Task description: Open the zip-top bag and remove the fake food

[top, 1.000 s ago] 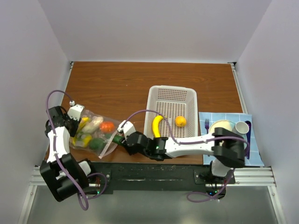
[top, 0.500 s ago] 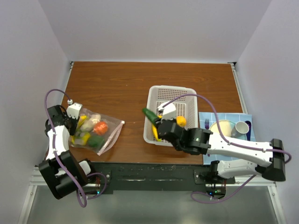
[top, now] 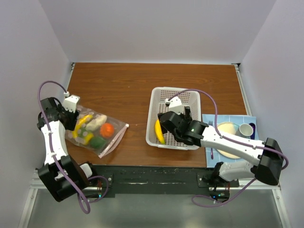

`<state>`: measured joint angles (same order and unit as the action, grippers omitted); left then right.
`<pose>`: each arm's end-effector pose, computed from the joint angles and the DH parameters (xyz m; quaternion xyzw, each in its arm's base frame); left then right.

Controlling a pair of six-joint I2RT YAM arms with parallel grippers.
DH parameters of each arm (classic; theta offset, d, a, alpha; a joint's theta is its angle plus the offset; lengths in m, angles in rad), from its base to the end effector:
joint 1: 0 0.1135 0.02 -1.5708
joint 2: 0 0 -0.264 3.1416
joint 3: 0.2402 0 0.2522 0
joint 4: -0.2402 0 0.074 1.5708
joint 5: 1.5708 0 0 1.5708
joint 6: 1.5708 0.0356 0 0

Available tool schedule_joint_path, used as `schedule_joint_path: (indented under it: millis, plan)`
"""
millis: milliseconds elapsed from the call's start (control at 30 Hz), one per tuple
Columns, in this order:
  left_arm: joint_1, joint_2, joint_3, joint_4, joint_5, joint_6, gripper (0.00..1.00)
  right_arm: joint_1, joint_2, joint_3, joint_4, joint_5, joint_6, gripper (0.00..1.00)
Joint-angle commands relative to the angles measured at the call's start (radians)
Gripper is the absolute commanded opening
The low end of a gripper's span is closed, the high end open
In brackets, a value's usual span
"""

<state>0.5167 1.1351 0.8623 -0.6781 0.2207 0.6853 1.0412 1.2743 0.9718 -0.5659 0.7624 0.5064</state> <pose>0.1984 0.1038 0.2561 0.1132 0.9404 0.0849 0.3093 0.1521 0.2111 0.2741 -0.1068 0.8744 -0.0267 0.4725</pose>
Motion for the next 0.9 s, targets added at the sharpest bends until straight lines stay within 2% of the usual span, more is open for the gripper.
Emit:
schedule_joint_path:
  millis: [0, 67, 167, 200, 300, 367, 467, 700, 867]
  plan:
    - [0.006, 0.023, 0.029, -0.041, 0.037, 0.023, 0.66, 0.000, 0.008, 0.084, 0.061, -0.035, -0.048, 0.99]
    - [0.008, 0.023, 0.006, -0.040, 0.042, 0.033, 0.68, 0.003, 0.023, 0.100, 0.060, -0.070, -0.052, 0.99]
    - [0.031, 0.011, -0.023, 0.014, 0.017, 0.037, 0.55, 0.036, 0.034, 0.105, 0.095, -0.078, -0.072, 0.99]
    - [0.043, 0.009, -0.023, 0.052, 0.005, 0.034, 0.43, 0.058, 0.040, 0.110, 0.101, -0.077, -0.075, 0.99]
    - [0.085, 0.026, -0.011, 0.119, -0.021, 0.033, 0.29, 0.101, 0.062, 0.123, 0.113, -0.077, -0.091, 0.99]
    - [0.101, 0.049, 0.000, 0.130, -0.020, 0.031, 0.27, 0.120, 0.074, 0.125, 0.127, -0.078, -0.101, 0.99]
    - [0.101, 0.075, -0.005, 0.133, 0.000, 0.031, 0.19, 0.158, 0.095, 0.117, 0.165, -0.101, -0.100, 0.99]
    - [0.100, 0.098, -0.149, 0.242, 0.020, 0.028, 0.16, 0.275, 0.213, 0.125, 0.345, -0.204, -0.167, 0.99]
    - [0.098, 0.120, -0.212, 0.279, 0.028, 0.063, 0.13, 0.283, 0.347, 0.182, 0.469, -0.281, -0.219, 0.99]
